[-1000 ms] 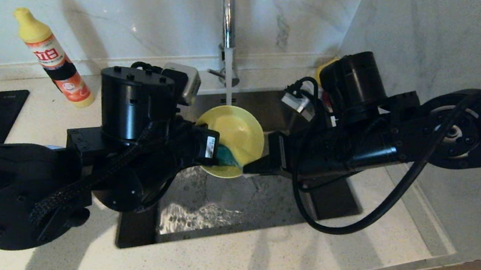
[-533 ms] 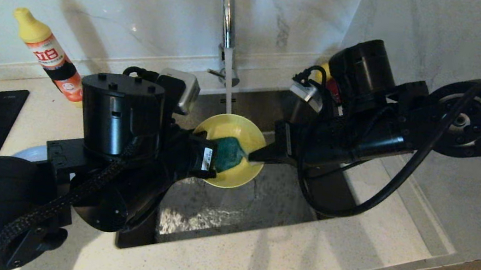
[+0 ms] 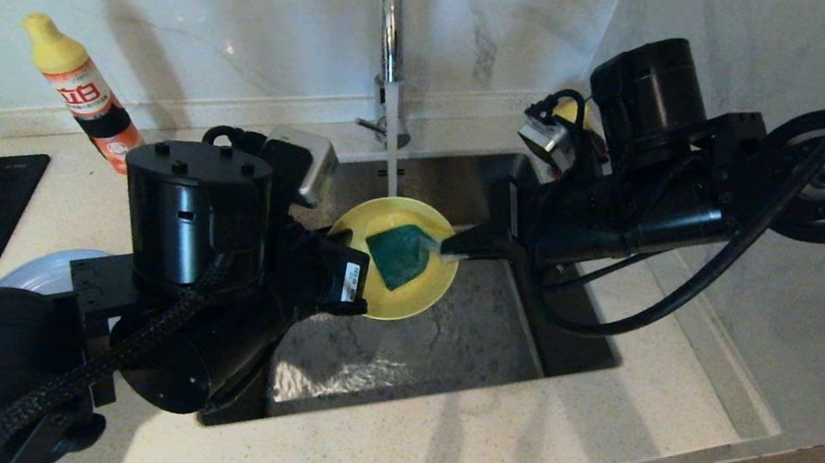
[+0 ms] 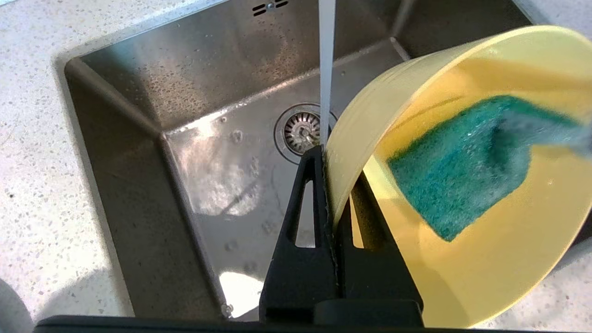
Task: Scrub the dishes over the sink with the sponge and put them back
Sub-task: Wipe the bowl
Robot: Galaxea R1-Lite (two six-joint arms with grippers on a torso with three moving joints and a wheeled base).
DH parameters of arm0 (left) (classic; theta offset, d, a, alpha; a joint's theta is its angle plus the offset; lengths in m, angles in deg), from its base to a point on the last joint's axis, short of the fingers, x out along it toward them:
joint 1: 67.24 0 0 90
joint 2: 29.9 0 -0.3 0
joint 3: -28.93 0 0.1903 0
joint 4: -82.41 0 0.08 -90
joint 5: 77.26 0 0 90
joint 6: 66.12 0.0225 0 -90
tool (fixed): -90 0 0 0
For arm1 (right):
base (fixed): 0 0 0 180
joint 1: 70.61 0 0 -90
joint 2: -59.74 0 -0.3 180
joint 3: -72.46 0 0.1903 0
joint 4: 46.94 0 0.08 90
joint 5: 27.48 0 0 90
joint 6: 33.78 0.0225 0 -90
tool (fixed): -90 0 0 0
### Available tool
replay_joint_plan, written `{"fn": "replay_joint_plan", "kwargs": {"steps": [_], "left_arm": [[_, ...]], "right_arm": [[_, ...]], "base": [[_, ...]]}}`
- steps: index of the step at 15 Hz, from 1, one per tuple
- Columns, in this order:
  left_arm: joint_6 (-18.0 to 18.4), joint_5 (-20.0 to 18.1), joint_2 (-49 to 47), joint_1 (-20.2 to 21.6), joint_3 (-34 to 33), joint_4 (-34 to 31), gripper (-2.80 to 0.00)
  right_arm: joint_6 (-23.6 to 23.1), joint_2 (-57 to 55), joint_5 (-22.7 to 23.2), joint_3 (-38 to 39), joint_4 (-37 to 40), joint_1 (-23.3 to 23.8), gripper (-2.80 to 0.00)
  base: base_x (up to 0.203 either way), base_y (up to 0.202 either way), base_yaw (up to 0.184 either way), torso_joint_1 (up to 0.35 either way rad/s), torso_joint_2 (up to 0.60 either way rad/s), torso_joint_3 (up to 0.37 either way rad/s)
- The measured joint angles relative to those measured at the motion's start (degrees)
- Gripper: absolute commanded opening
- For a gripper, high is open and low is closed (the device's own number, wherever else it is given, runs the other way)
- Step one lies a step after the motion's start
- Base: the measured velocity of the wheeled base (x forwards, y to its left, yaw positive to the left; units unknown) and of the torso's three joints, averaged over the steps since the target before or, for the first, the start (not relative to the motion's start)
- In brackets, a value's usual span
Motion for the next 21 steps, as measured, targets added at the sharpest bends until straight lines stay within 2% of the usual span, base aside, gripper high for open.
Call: {"fn": "replay_joint_plan", "kwargs": {"steps": [6, 12, 21], "left_arm": [[-0.23, 0.09, -0.06, 0.07, -0.12, -0.18, -2.80], [-0.85, 0.77, -0.68, 0.07, -0.37, 0.09, -2.80], [-3.24, 1.48, -2.65, 0.07, 0.75, 0.25, -2.80]], "right_arm": [[0.08, 1.99, -0.28, -0.23, 0.87, 1.93, -2.80], [0.12, 2.87, 0.22, 0.39, 0.89, 1.68, -2.80], [0.10, 1.19, 0.16, -0.40, 0.52, -2.91, -2.80]], "base": [[0.000, 0.000, 0.000, 0.000, 0.00, 0.000], [0.000, 0.000, 0.000, 0.000, 0.00, 0.000], [0.000, 0.000, 0.000, 0.000, 0.00, 0.000]]}}
